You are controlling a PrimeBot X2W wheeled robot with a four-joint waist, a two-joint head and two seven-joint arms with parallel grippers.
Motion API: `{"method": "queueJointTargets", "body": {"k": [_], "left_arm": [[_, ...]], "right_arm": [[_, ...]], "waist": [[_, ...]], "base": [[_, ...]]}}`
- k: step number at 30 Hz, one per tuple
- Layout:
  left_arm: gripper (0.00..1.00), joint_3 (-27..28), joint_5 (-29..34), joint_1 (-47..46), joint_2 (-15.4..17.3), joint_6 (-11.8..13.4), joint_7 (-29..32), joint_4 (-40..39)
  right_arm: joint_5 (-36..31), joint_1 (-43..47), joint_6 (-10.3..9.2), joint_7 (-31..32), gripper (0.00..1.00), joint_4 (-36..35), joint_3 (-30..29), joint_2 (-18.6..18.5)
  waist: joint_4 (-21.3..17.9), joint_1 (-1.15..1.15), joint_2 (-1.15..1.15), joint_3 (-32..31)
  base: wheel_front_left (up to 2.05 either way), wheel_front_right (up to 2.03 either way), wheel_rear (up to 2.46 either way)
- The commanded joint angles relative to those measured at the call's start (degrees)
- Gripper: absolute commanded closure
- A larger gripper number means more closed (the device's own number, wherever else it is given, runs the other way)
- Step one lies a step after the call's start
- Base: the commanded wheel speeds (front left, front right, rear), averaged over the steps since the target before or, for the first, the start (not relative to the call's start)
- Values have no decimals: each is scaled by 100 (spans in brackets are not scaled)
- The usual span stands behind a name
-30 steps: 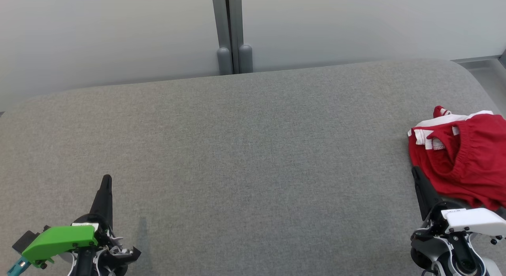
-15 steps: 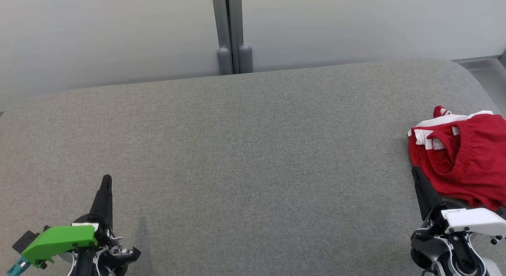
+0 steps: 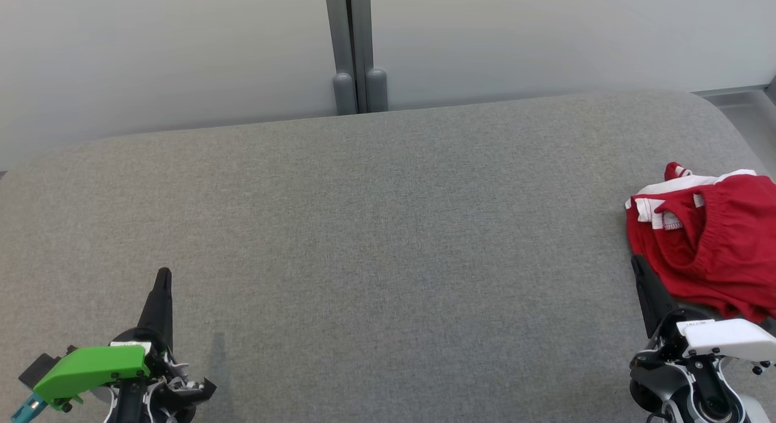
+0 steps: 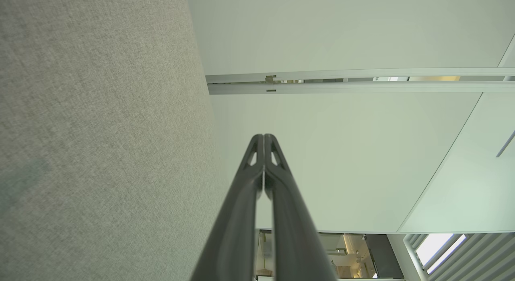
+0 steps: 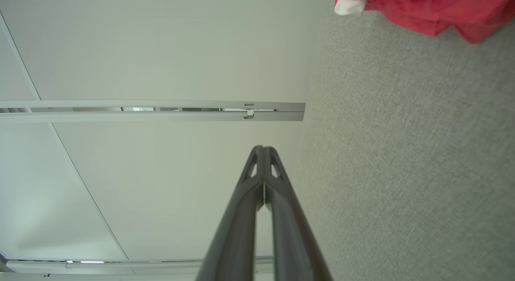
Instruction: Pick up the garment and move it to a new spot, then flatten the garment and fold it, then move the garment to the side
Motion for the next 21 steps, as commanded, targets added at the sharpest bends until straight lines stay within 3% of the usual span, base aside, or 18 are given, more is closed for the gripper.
{"method": "queueJointTargets", "body": {"k": [1, 21], "left_arm": [[100, 15, -19, -66, 38, -22, 19, -6], [100, 14, -19, -66, 38, -23, 19, -6]], "right_arm": [[18, -47, 0, 19, 100, -21, -9, -32], [18, -47, 0, 19, 100, -20, -9, -32]], "waist": [[0, 0, 0, 0], [0, 0, 0, 0]], "base": [[0, 0, 0], [0, 0, 0]]}}
